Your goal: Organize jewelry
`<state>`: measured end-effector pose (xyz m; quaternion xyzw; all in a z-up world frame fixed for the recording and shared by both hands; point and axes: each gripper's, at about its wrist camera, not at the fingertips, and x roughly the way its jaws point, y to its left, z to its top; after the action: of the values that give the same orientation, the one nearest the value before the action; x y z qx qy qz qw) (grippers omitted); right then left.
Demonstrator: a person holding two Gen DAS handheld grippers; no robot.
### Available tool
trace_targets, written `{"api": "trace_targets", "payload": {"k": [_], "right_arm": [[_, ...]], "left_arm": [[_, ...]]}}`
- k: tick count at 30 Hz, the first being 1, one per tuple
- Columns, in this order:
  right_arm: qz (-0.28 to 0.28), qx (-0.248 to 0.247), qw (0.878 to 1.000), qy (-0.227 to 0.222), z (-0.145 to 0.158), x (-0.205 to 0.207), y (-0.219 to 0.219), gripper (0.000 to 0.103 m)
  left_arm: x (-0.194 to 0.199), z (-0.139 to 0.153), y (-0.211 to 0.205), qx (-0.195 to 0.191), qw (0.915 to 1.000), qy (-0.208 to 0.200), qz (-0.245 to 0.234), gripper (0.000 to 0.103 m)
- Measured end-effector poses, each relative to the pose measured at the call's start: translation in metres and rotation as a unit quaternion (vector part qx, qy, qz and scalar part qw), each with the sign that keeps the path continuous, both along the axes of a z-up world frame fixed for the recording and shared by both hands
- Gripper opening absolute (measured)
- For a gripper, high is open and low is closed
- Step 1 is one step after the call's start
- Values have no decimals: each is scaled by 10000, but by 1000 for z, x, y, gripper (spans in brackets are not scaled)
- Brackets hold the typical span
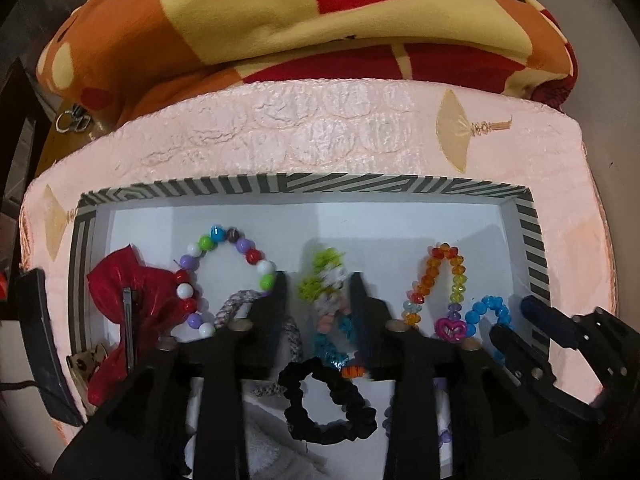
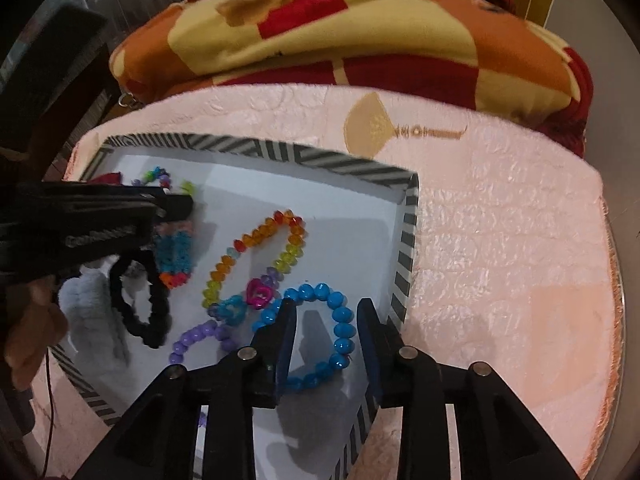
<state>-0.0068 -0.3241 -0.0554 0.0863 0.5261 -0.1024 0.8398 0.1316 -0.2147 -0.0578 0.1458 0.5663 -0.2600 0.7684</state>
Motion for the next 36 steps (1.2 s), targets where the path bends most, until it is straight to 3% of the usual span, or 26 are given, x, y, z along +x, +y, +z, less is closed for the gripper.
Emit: {"api": "trace_targets", "payload": {"k": [14, 26, 30, 36], "right_arm": [[-411, 303, 9965, -669, 34, -46, 32, 39], [-440, 376, 9964, -615, 31, -78, 69, 41], [-470, 389, 9957, -701, 37, -91, 79, 53], [-456, 316, 9950, -827, 53, -104, 90, 54]], "left_arm": [[-51, 43, 57, -73, 9966, -671, 484, 46], [-112, 53, 124, -1, 9883, -969, 1180, 46], [-131, 60, 141, -56, 9857, -1018, 1342, 46], [-149, 71, 155, -153, 9828, -1104, 1470, 46]]}}
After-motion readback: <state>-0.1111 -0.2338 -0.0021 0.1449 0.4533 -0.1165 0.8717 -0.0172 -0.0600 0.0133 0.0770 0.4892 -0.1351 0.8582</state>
